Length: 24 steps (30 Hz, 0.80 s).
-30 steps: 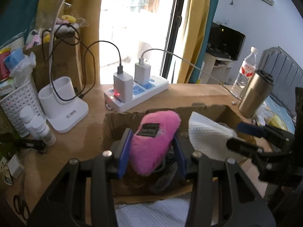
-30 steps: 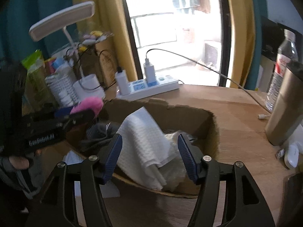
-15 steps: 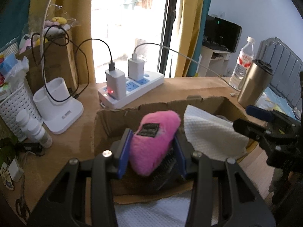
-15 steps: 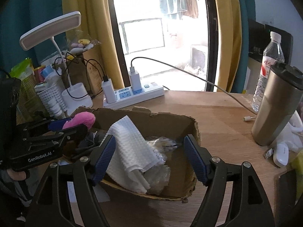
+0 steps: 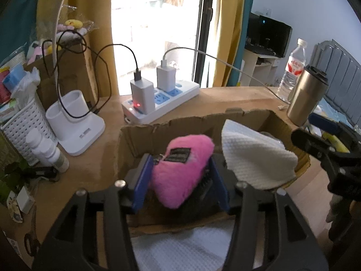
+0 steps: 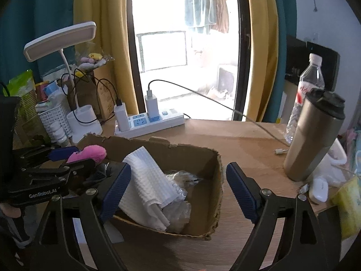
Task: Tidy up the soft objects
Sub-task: 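Open the right tool to drop the white cloth while the left tool releases the pink plush, then move the right tool back toward the white towel on the table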
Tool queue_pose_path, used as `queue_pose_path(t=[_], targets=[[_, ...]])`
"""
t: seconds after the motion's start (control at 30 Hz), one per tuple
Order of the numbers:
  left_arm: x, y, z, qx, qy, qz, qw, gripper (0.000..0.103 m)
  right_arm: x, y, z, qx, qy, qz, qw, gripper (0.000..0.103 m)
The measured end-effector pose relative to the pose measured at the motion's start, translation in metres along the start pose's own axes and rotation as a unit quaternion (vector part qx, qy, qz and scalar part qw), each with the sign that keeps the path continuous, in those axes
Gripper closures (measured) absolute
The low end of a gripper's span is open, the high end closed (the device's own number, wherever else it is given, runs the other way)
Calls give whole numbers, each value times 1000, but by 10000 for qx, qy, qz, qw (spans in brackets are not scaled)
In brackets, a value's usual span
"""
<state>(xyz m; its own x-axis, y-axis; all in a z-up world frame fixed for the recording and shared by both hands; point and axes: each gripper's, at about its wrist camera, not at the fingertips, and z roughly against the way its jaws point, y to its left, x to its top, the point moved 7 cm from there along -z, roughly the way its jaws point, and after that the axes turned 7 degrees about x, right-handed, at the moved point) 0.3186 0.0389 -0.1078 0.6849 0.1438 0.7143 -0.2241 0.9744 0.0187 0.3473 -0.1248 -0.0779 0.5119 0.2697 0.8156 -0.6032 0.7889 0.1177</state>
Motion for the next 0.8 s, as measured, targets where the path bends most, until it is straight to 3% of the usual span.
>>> queue_pose_path(t=[0.1, 0.3, 0.43, 0.8], targets=[[0, 1, 8, 42, -82, -12, 10000, 41, 1, 0, 6, -43, -64, 7, 10000, 14], [1, 2, 24, 36, -267, -25, 9996, 40, 3, 9, 17, -28, -143, 48, 9999, 14], [0, 2, 36, -10, -378, -40, 9993, 22, 3, 18, 23, -19, -176, 107, 9998, 14], [-9, 14, 62, -2, -555, 62, 9984, 21, -1, 45, 38, 34, -214, 257, 9994, 14]])
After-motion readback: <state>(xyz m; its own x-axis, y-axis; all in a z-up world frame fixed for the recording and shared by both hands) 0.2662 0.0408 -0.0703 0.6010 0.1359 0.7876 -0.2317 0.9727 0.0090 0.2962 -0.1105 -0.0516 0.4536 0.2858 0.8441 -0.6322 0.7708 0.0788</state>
